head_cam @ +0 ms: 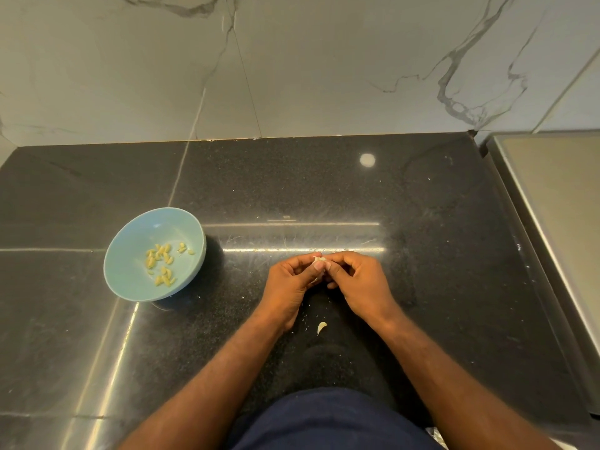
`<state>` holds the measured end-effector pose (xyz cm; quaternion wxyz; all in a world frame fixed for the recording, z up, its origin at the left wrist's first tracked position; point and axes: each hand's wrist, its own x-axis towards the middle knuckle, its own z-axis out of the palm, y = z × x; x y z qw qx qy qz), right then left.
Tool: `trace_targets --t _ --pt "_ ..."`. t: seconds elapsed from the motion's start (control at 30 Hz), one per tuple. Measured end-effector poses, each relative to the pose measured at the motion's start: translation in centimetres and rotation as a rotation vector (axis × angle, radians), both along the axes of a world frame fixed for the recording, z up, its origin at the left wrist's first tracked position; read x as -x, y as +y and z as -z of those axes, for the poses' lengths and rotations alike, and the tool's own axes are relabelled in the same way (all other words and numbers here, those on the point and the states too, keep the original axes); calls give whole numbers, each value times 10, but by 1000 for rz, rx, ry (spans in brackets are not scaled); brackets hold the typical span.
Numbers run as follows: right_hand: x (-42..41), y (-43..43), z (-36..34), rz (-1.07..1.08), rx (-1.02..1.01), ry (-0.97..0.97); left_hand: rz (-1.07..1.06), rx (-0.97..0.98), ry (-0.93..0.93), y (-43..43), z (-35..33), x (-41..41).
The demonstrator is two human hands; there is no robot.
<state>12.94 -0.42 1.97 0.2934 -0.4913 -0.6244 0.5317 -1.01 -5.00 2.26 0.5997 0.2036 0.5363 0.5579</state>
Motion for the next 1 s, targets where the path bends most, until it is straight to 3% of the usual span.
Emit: trace_targets --t 0.3,0.43,0.67,0.87,1.0 --pt "2 -5 2 -15 -154 -169 28 -29 145 -4 6 -8" --pt "-2 2 0 46 -21 -44 22 -10 184 -4 8 -6" --pt "-8 2 1 235 80 14 -21 27 77 -4 11 -6" --pt "-12 5 1 72 -188 -202 -37 26 21 -4 4 -6" --pt "-5 1 -7 104 -27 -43 -99 -9 60 -3 3 -9"
